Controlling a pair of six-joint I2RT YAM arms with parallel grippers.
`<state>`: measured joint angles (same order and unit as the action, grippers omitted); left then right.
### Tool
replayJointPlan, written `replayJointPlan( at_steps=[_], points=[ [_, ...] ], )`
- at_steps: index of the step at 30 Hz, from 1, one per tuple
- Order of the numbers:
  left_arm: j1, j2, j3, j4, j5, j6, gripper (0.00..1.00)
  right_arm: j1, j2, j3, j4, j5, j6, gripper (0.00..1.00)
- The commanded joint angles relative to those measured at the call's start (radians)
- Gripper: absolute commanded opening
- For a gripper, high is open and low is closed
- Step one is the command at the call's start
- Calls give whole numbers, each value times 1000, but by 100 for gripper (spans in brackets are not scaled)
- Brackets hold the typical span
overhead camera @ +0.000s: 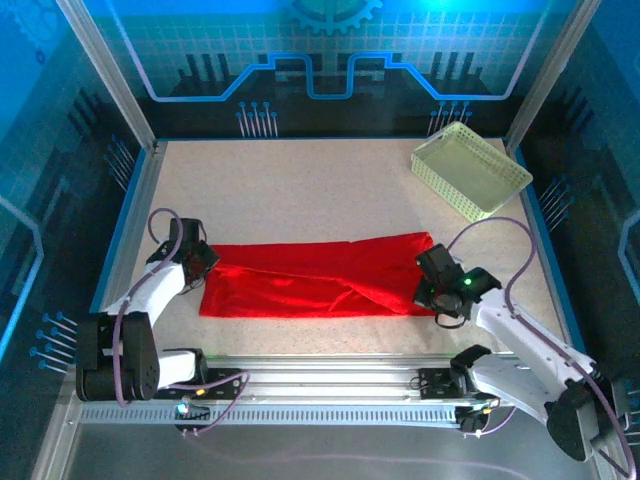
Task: Fold the inside-out t-shirt
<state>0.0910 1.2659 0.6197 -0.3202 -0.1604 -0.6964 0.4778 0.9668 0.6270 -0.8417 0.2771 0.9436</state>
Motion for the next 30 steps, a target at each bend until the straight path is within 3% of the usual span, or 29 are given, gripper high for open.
replayJointPlan(
  at_steps=[1,4,5,7,10,16,20,25,30],
  points=[
    [10,22,-16,-33,-11,-32,4,13,41,-21,36,18,24,0],
    [11,21,-18,-40,-5,-34,12,0,73,-19,59,47,-2,8],
    [13,16,-17,-49,-7,-35,21,-5,89,-13,60,54,-13,17],
    [12,2,-20,-68,-9,-41,26,-8,114,7,35,84,-20,38],
    [12,-60,-34,-106,-36,-57,46,-11,116,39,-1,151,-47,53],
    [11,-227,13,-176,-61,-27,55,-16,87,124,31,110,-182,54],
    [-38,-266,75,-201,-19,10,57,19,137,132,3,56,-160,54],
    [-221,-226,113,-175,-35,47,59,135,190,92,64,-17,-146,54],
    [-269,-80,101,-120,13,30,59,196,309,111,90,-24,-165,56]
  ],
)
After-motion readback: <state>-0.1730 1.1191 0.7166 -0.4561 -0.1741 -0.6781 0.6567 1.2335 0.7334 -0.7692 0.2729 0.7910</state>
